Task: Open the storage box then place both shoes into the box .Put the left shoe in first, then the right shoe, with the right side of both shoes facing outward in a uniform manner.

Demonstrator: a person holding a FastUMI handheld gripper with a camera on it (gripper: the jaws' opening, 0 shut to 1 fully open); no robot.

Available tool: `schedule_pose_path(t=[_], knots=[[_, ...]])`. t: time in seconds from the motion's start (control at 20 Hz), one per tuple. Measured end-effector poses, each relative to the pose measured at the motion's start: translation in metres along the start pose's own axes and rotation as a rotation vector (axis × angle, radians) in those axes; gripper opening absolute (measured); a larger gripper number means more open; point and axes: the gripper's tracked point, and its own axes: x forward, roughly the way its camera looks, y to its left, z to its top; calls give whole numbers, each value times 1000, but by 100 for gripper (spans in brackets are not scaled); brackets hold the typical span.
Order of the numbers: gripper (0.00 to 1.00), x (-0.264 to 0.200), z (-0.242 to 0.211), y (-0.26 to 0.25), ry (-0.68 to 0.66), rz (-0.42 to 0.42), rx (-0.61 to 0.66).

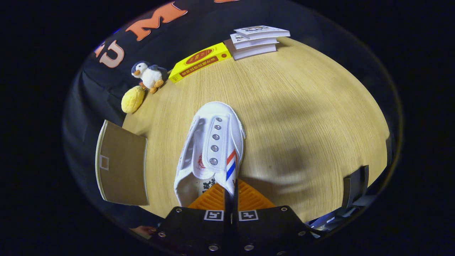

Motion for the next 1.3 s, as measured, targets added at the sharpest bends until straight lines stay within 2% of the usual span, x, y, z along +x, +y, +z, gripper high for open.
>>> schedule_pose_path(t=[0.55,0.65,0.75,0.8,0.9,1.05,1.15,1.25,1.3], knots=[[1,-51,68,95,-192,155,-50],[1,-44,62,97,-179,136,-89],[1,-38,65,107,-196,154,-90],[1,-31,62,94,-182,95,-131],[1,-26,45,94,-148,99,-167],[1,-20,28,75,-125,31,-308],[6,-19,10,65,-76,16,-383],[20,-15,-6,57,-31,6,-430],[32,-11,-18,55,5,8,-452]])
